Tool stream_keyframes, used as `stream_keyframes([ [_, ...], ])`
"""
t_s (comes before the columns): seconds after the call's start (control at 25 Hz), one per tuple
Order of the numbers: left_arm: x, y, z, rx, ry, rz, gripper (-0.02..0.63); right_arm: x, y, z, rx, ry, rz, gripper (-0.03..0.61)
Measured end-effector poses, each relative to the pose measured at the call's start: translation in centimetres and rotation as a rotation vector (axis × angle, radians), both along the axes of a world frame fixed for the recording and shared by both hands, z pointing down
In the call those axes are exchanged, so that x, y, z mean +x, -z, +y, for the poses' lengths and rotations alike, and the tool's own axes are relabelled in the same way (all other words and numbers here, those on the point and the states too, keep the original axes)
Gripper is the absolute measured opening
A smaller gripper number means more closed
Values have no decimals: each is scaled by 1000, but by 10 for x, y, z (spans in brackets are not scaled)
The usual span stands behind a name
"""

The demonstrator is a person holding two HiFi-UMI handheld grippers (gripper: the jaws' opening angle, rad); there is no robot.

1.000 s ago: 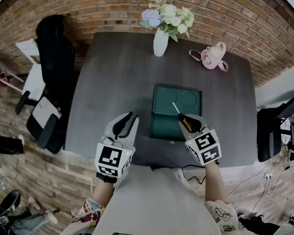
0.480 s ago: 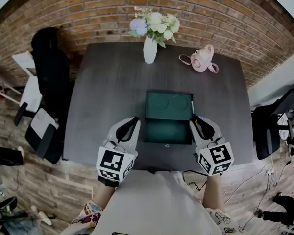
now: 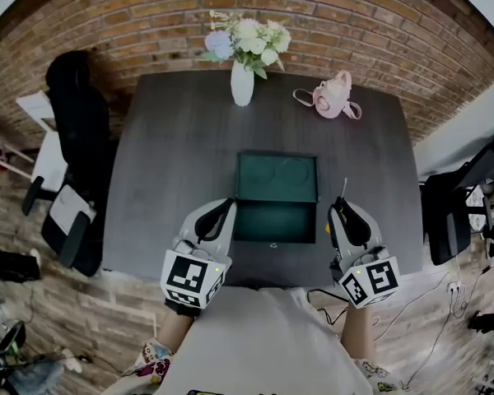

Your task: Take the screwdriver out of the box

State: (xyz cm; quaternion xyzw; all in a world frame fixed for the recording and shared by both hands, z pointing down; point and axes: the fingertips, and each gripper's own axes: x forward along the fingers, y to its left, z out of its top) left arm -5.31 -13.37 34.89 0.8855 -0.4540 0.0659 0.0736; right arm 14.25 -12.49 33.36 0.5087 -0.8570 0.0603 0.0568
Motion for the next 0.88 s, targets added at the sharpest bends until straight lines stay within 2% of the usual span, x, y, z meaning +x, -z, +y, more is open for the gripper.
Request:
stream_keyframes([
  [0.32, -7, 1, 1, -5, 22, 4, -2, 7, -11, 6, -24, -18, -18, 75],
  [0.88, -21, -11, 1, -34, 34, 17, -2, -20, -14, 3, -38, 41, 12, 75],
])
